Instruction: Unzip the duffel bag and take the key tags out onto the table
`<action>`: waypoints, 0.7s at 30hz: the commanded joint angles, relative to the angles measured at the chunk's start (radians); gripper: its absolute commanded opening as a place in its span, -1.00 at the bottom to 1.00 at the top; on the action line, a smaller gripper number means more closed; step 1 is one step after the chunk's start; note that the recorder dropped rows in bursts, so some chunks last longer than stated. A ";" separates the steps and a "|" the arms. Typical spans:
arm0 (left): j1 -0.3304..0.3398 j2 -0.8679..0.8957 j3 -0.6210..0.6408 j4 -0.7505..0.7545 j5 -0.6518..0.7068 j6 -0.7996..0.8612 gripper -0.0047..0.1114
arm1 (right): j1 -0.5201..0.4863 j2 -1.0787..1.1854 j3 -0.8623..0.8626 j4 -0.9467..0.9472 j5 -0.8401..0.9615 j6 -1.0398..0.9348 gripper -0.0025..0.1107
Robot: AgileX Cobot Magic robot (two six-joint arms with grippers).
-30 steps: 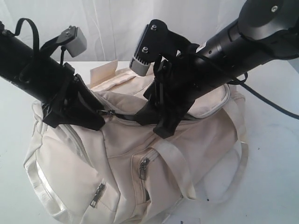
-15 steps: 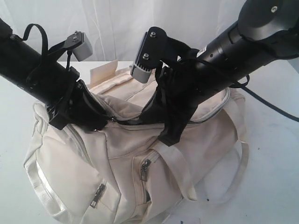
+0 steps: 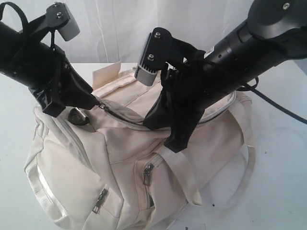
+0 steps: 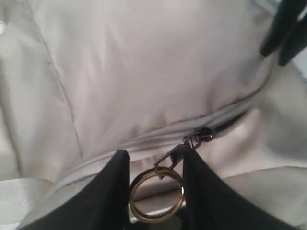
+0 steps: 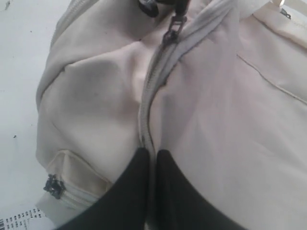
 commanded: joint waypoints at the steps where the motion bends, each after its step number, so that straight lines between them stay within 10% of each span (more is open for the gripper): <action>1: -0.003 -0.011 -0.005 0.052 -0.150 -0.041 -0.92 | 0.002 -0.011 0.003 -0.005 0.034 0.028 -0.91; 21: 0.179 0.180 -0.005 0.181 -0.512 -0.207 -0.92 | 0.002 -0.011 0.003 -0.007 0.056 0.051 -0.91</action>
